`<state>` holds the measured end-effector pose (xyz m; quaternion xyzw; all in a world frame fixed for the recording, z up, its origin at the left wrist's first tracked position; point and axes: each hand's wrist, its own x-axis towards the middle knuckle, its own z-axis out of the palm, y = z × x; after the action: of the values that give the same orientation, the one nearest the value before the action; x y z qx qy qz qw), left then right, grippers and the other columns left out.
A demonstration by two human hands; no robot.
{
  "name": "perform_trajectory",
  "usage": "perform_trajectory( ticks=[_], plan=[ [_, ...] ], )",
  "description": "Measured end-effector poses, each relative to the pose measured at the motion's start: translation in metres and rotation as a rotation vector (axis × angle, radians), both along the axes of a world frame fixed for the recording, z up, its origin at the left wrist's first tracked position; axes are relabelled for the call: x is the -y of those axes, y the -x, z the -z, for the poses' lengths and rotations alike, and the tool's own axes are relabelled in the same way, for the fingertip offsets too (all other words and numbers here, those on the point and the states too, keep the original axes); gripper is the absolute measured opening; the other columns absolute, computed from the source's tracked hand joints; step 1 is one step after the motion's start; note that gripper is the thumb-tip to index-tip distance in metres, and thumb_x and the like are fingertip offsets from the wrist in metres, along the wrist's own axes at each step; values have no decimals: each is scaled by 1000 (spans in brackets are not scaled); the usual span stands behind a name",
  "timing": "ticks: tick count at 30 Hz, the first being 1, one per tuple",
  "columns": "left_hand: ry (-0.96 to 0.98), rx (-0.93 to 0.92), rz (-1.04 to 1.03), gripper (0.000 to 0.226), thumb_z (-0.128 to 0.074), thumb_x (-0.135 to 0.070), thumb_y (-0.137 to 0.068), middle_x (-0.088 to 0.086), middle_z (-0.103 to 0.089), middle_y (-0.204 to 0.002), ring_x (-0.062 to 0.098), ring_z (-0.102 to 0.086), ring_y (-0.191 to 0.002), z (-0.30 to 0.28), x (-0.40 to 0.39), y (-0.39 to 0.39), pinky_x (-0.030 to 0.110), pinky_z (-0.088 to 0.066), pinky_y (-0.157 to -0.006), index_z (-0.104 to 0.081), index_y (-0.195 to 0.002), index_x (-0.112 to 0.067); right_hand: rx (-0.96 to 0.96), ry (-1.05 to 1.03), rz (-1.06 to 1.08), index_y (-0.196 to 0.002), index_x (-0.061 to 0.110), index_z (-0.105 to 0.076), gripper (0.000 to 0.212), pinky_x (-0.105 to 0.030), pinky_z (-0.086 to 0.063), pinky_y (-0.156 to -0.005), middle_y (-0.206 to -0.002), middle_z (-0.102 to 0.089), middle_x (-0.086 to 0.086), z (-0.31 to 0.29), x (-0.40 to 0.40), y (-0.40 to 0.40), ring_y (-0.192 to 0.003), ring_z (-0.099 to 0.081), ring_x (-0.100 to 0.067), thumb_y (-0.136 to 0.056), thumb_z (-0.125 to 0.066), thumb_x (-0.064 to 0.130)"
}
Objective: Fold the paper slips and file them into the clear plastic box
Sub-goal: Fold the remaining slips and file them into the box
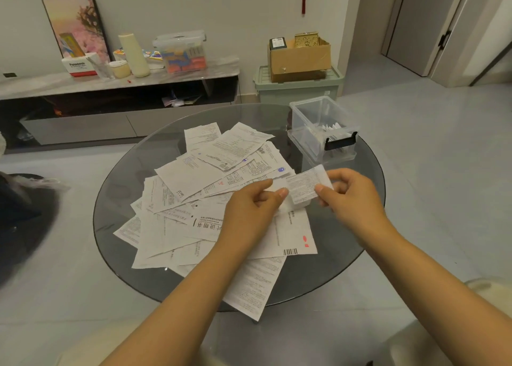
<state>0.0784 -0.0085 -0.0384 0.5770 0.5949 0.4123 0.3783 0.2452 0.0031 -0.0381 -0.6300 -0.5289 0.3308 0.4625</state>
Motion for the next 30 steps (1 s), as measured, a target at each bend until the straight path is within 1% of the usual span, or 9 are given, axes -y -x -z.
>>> perform_trajectory(
  ticks=[2,4,6,9,10,14,19,25,30],
  plan=[
    [-8,-52,0,25,-55,-39,-91,-10,-69,-94,7,-64,-90,1,-4,-3,37,-52,-87,-65,-110,-26,89,-55,121,-117,24,-52,33,-18,-45,-58,-83,-64,-1,2,-8,-18,-71,-63,-11,-88,-60,11],
    [-9,-74,-21,19,-50,-36,-95,-12,-68,-90,7,-64,-86,1,-5,-3,37,-53,-85,-66,-100,-27,141,-81,172,-125,27,-51,42,-25,-51,-67,-98,-64,-2,6,-15,-32,-82,-65,-20,-88,-55,7],
    [-3,-80,-34,19,-48,-32,-96,-11,-67,-87,8,-64,-83,1,-5,-2,37,-53,-84,-65,-99,-25,172,-56,213,-124,18,-58,39,-30,-51,-80,-111,-65,-6,11,-22,-40,-97,-63,-26,-87,-50,5],
    [3,-100,-25,21,-47,-30,-96,-13,-66,-90,4,-64,-82,5,-6,-1,31,-53,-82,-64,-106,-23,266,25,266,-123,5,-59,35,-23,-42,-81,-122,-62,-13,18,-31,-42,-108,-58,-28,-91,-48,7],
    [4,-98,-24,21,-47,-29,-96,-13,-66,-91,3,-64,-81,6,-6,-1,29,-52,-81,-64,-106,-23,296,38,271,-124,2,-58,34,-25,-41,-82,-125,-60,-14,19,-33,-41,-111,-56,-29,-92,-48,8],
    [11,-88,-21,21,-47,-28,-96,-13,-66,-94,2,-65,-81,8,-6,-2,28,-53,-80,-64,-107,-24,414,54,256,-120,-7,-56,31,-33,-41,-89,-123,-57,-21,20,-37,-35,-112,-53,-34,-95,-47,9],
    [14,-79,-31,19,-47,-26,-96,-12,-66,-95,0,-64,-79,7,-6,0,26,-52,-79,-63,-106,-27,510,78,189,-118,-9,-56,32,-40,-41,-93,-124,-55,-24,17,-45,-29,-116,-50,-37,-94,-51,12],
    [18,-67,-33,17,-48,-24,-95,-12,-66,-92,3,-65,-80,8,-5,4,25,-52,-78,-63,-103,-27,465,41,176,-114,-9,-59,30,-37,-42,-87,-112,-62,-23,14,-44,-26,-104,-56,-36,-93,-54,12],
    [16,-73,-33,18,-48,-24,-95,-13,-66,-92,3,-64,-81,8,-4,5,24,-52,-76,-63,-104,-27,462,35,124,-116,-6,-59,30,-31,-41,-81,-111,-63,-21,16,-44,-25,-103,-56,-34,-93,-53,12]
  ],
)
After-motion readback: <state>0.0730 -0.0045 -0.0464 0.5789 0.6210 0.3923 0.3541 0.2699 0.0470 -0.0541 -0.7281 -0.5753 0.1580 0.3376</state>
